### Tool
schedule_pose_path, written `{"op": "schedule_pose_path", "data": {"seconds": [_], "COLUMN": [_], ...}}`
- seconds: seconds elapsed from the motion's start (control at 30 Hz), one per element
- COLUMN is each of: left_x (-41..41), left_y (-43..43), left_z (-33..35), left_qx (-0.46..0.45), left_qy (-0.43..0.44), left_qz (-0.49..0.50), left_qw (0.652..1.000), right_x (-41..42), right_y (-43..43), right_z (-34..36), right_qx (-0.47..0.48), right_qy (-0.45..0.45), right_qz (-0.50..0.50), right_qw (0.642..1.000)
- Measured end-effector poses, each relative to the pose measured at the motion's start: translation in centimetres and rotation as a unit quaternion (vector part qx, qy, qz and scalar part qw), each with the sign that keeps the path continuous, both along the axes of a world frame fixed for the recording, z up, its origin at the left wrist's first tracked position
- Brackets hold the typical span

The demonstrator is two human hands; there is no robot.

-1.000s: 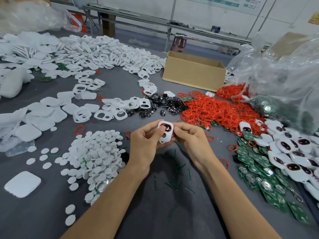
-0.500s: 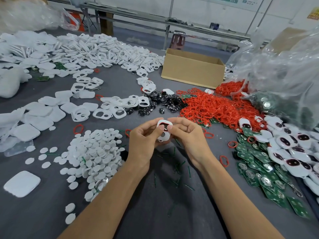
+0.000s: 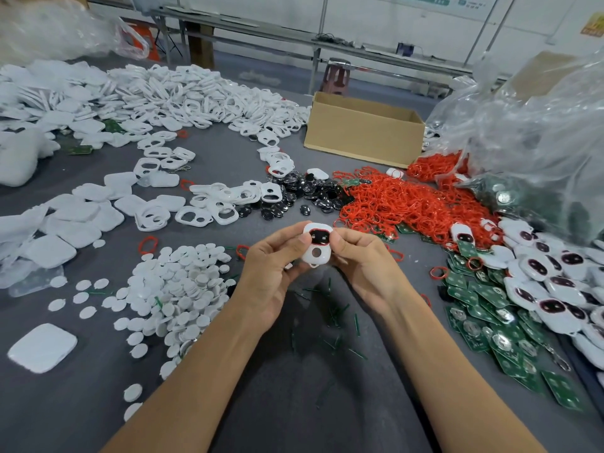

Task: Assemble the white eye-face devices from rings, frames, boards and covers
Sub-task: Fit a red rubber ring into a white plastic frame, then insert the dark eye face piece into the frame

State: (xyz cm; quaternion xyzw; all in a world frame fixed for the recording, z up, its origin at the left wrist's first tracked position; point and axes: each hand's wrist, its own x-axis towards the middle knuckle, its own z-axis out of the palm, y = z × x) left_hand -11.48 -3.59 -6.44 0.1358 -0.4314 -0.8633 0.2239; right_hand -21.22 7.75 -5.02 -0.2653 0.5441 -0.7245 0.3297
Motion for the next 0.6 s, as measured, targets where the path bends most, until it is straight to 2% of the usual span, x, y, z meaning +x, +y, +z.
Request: {"op": "schedule_pose_path", "data": {"seconds": [0.13,0.23,0.27,0.3,0.33,0.4,0.43,0.47,0.53,0.6], "left_x": [0.2,0.0,-0.1,-0.1,-0.2,-0.1,-0.1,-0.1,0.0,-0.1], "left_y": [0.5,0.8,1.0,1.2,1.4,1.7,1.7,1.6,1.5,1.5], "left_z": [0.1,0.1,-0.1,-0.2,-0.3,0.0,0.2,0.5,0.8,0.8], "left_qx": [-0.083,-0.102,-0.129,-0.156,-0.163,-0.113,-0.070,-0.037,-0.014,-0.004], "left_qy": [-0.010,-0.037,-0.055,-0.074,-0.085,-0.086,-0.077,-0.068,-0.066,-0.080], "left_qz": [-0.002,0.024,0.053,0.082,0.102,0.092,0.067,0.047,0.033,0.038], "left_qw": [0.996,0.994,0.989,0.982,0.978,0.986,0.992,0.996,0.997,0.996], "right_x": [-0.4,-0.5,-0.3,-0.2,-0.1,0.3,0.6,0.9,1.1,1.2], "right_y": [0.6,1.0,0.9,0.8,0.6,0.3,0.1,0.1,0.1,0.1], "right_z": [0.3,0.8,1.0,1.1,1.1,1.2,1.4,1.6,1.9,2.1], "right_qx": [0.039,0.038,0.046,0.071,0.109,0.163,0.160,0.146,0.126,0.146], "right_qy": [0.034,0.037,0.062,0.126,0.228,0.446,0.522,0.572,0.623,0.636], "right_qz": [-0.013,-0.025,-0.049,-0.091,-0.145,-0.224,-0.233,-0.225,-0.193,-0.166], "right_qw": [0.999,0.998,0.996,0.985,0.957,0.851,0.805,0.775,0.748,0.739]}}
